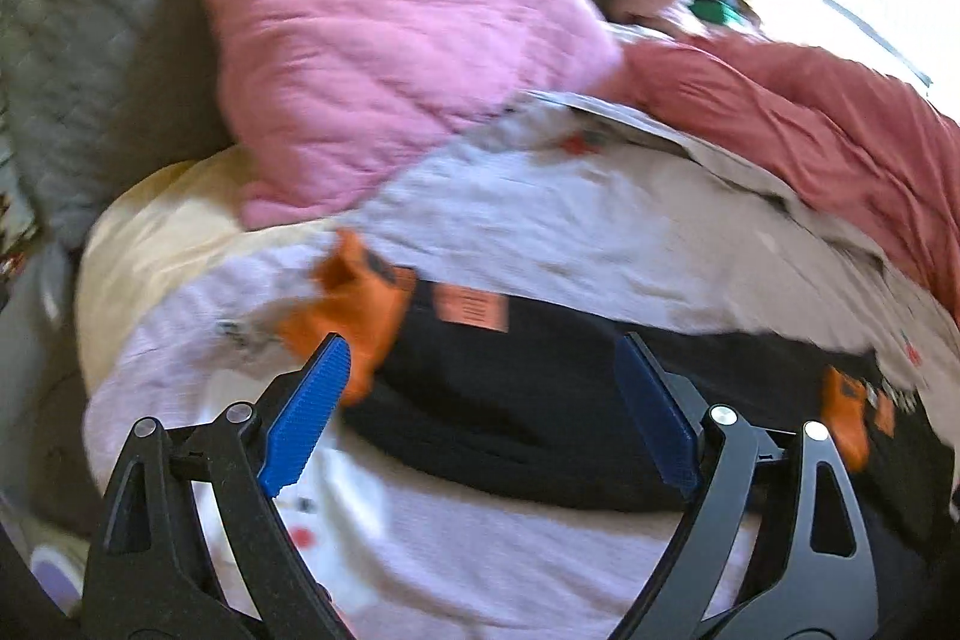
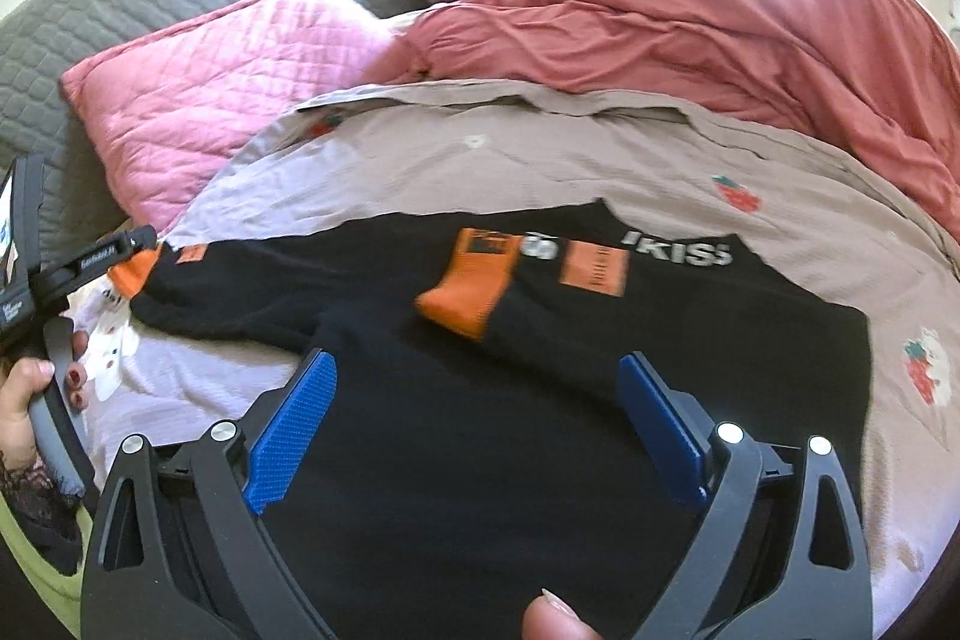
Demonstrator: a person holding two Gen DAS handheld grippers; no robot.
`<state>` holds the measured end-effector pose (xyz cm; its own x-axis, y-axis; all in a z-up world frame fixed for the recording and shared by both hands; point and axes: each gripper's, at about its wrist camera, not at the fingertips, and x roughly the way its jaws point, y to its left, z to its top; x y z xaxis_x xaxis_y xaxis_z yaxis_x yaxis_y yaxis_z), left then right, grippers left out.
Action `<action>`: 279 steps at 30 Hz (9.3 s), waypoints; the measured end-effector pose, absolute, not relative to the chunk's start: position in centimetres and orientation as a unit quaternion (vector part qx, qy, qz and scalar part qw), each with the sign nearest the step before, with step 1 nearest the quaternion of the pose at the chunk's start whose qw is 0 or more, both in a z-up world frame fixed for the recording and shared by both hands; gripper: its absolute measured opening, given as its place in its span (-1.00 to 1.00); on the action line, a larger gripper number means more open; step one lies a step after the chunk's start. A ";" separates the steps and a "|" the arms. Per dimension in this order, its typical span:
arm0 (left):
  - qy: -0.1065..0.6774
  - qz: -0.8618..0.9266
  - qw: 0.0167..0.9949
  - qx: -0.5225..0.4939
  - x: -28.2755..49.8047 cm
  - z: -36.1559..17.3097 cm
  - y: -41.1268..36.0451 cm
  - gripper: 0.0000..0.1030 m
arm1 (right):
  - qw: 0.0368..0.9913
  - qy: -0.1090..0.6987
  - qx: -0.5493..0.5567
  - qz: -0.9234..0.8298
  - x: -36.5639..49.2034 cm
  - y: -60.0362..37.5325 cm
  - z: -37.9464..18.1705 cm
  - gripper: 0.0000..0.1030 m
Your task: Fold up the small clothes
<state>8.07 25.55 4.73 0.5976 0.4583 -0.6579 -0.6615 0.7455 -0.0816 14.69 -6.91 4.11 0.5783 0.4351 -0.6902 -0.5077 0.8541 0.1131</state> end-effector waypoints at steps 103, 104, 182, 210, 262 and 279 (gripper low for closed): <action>0.324 0.021 0.929 -0.176 16.4 2.6 10.8 0.08 | 0.915 0.358 0.061 0.177 21.1 -18.7 6.5 -0.81; 0.326 0.019 0.929 -0.175 16.5 2.5 10.7 0.08 | 0.920 0.353 0.054 0.163 21.3 -19.7 6.7 -0.82; 0.353 -0.047 0.930 -0.092 16.3 3.0 5.2 0.81 | 0.903 0.414 0.045 0.106 19.0 -24.3 1.6 0.77; 0.379 0.003 0.921 -0.093 8.0 2.8 10.9 0.81 | 0.908 0.400 0.041 0.114 12.4 -28.0 4.0 0.80; 0.498 -0.012 0.856 -0.141 -2.7 -2.0 9.9 -0.11 | 0.835 0.529 0.050 0.139 -2.9 -33.8 -2.4 -0.56; 0.489 0.010 0.865 -0.112 -2.9 -1.3 9.0 -0.91 | 0.842 0.507 0.077 0.169 -2.8 -33.7 -2.5 -0.81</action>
<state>-2.86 8.96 -1.30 0.5209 -0.0915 -0.8487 -0.1278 0.9747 -0.1835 -2.76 -33.69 -2.53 0.4283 0.3630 -0.8275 -0.2071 0.9308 0.3011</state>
